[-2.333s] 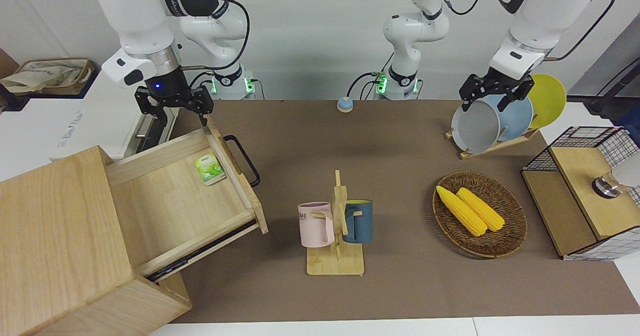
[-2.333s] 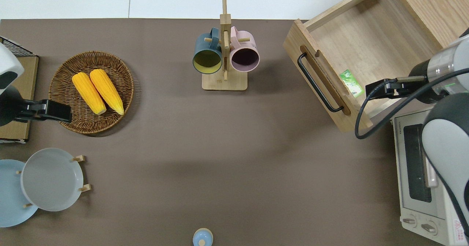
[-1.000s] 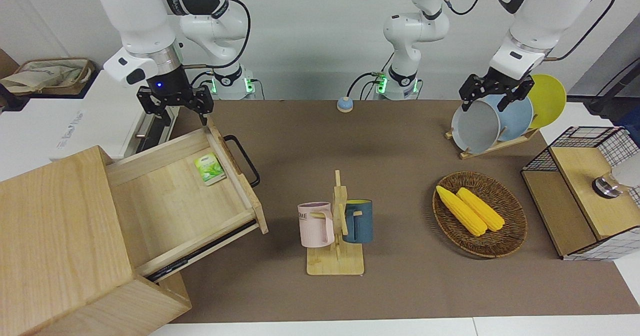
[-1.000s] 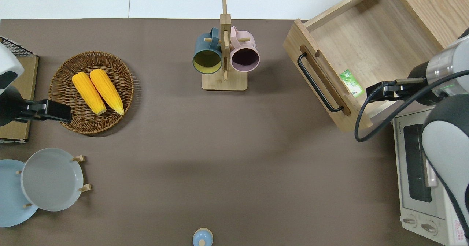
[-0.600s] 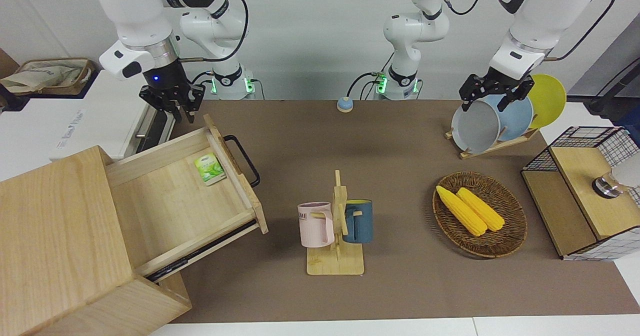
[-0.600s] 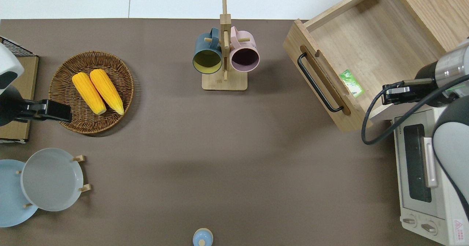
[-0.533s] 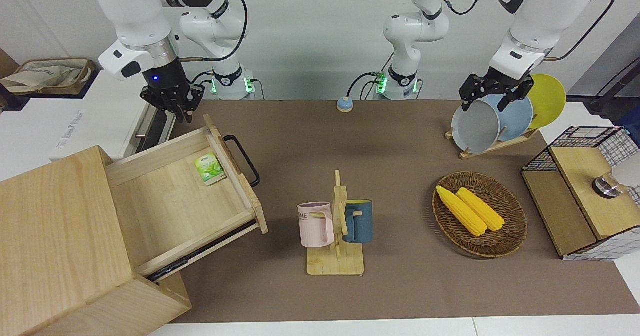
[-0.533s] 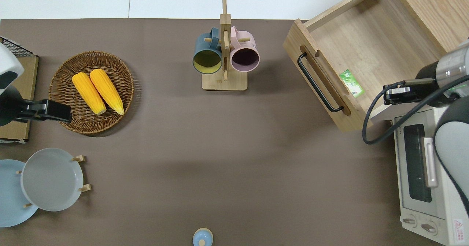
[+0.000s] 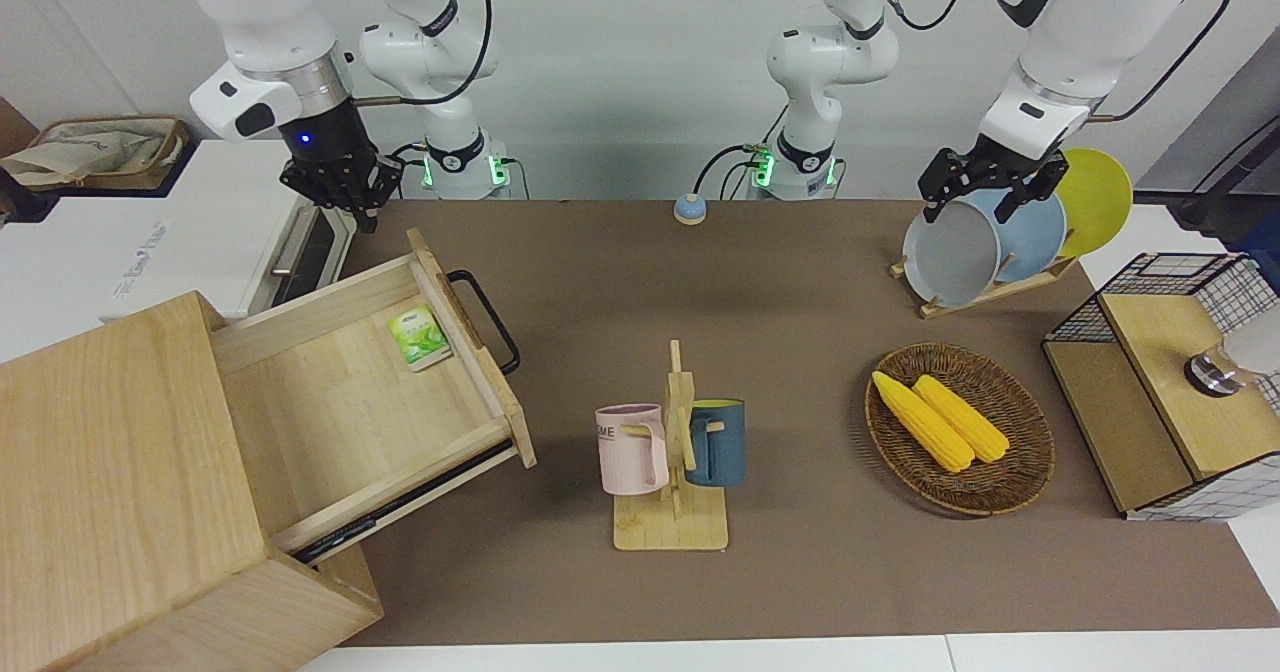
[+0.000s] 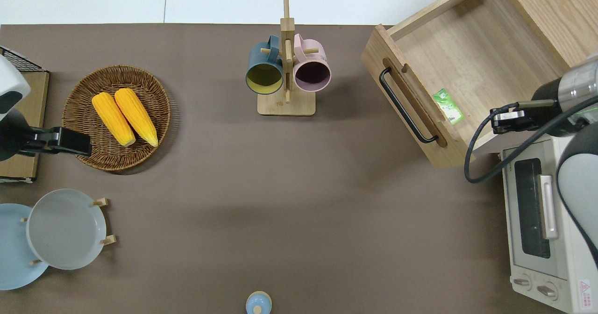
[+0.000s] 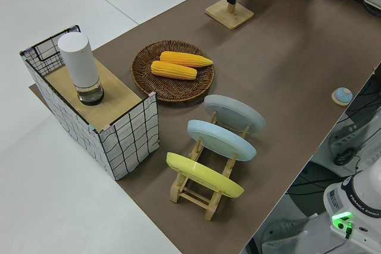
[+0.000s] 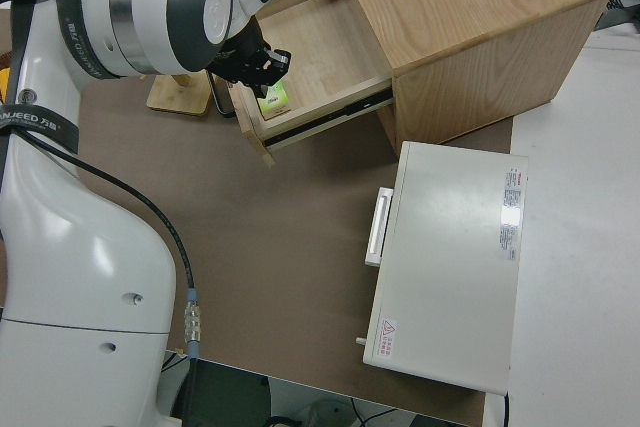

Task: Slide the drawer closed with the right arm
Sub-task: 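Move the right gripper against the drawer front near its black handle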

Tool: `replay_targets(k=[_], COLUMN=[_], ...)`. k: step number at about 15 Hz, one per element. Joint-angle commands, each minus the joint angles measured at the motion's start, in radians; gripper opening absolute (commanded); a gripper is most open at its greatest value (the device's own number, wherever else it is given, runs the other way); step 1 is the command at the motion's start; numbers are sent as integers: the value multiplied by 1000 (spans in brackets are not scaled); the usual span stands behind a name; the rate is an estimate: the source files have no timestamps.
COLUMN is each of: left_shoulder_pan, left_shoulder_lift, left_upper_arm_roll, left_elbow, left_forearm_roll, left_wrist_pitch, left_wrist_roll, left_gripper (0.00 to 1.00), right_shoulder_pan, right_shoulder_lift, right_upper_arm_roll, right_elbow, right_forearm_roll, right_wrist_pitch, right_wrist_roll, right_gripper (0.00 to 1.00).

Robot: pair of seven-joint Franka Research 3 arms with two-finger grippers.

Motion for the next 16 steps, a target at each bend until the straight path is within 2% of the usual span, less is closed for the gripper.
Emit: replay_targets(k=[1, 3, 4, 8, 12, 16], left_shoulder_pan=[4, 4, 4, 4, 4, 4], left_shoulder_lift=[11, 11, 11, 11, 11, 11], left_upper_arm_roll=[-6, -6, -6, -6, -6, -6], left_elbow=[26, 24, 26, 26, 26, 24], left_forearm_roll=[17, 17, 17, 17, 17, 17], left_wrist_pitch=[-20, -20, -20, -20, -20, -20], left_wrist_roll=[10, 10, 10, 10, 10, 10], left_gripper=[993, 993, 993, 993, 993, 993], right_shoulder_pan=[-1, 16, 41, 150, 228, 272], right_shoulder_lift=[-35, -36, -36, -20, 26, 80], right_upper_arm_roll=[18, 32, 43, 43, 43, 43], right_elbow=[23, 23, 23, 20, 10, -11], right_forearm_roll=[24, 34, 36, 42, 45, 42], right_wrist_pitch=[-51, -53, -53, -36, -1, 21], right_wrist_roll=[65, 160, 222, 511, 773, 971], right_gripper=[0, 0, 0, 0, 0, 0])
